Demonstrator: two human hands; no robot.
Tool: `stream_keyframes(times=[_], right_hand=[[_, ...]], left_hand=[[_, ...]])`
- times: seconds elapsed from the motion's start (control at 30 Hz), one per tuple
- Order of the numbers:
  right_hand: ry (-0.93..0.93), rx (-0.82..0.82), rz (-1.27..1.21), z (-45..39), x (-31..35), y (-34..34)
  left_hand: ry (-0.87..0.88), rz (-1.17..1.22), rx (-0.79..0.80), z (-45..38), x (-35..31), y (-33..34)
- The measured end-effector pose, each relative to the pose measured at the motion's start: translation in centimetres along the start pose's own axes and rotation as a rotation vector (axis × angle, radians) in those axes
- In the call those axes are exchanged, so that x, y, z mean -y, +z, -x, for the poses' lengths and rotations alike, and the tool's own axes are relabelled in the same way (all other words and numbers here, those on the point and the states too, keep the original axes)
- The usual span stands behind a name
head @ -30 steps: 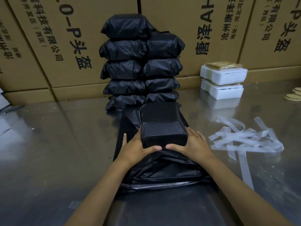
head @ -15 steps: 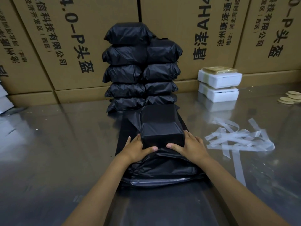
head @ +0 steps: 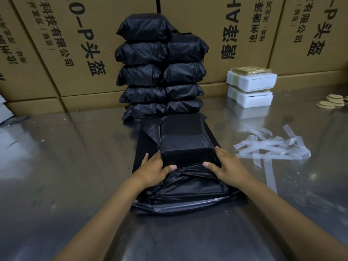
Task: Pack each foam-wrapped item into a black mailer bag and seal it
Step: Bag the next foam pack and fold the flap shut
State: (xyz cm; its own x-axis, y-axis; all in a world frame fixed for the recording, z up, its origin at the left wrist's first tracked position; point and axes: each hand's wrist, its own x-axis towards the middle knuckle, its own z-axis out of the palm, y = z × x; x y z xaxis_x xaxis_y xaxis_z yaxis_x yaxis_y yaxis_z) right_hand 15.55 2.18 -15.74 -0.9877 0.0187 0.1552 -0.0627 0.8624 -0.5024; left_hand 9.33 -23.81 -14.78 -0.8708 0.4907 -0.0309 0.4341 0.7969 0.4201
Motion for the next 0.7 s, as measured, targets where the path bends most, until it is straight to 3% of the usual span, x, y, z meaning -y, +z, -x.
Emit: stream_keyframes(times=[0.33, 0.43, 0.57, 0.63, 0.7], right_hand=[[-0.047, -0.054, -0.163, 3.9, -0.6, -0.2], [-0.028, 0.013, -0.309, 4.1, -0.7, -1.1], [0.003, 0.001, -0.554, 4.6, -1.0, -3.4], [-0.087, -0.107, -0.454, 5.8, -2.1, -4.6], [-0.220, -0.130, -0.143, 7.1, -3.6, -5.7]], left_hand=[[0.036, -0.049, -0.033, 3.2, -0.3, 1.3], [0.061, -0.036, -0.011, 3.8, -0.3, 1.0], [0.079, 0.272, -0.016, 5.5, -0.5, -1.5], [0.118, 0.308, -0.181, 7.0, 0.5, -2.1], [0.198, 0.181, -0.275, 8.8, 1.4, -2.3]])
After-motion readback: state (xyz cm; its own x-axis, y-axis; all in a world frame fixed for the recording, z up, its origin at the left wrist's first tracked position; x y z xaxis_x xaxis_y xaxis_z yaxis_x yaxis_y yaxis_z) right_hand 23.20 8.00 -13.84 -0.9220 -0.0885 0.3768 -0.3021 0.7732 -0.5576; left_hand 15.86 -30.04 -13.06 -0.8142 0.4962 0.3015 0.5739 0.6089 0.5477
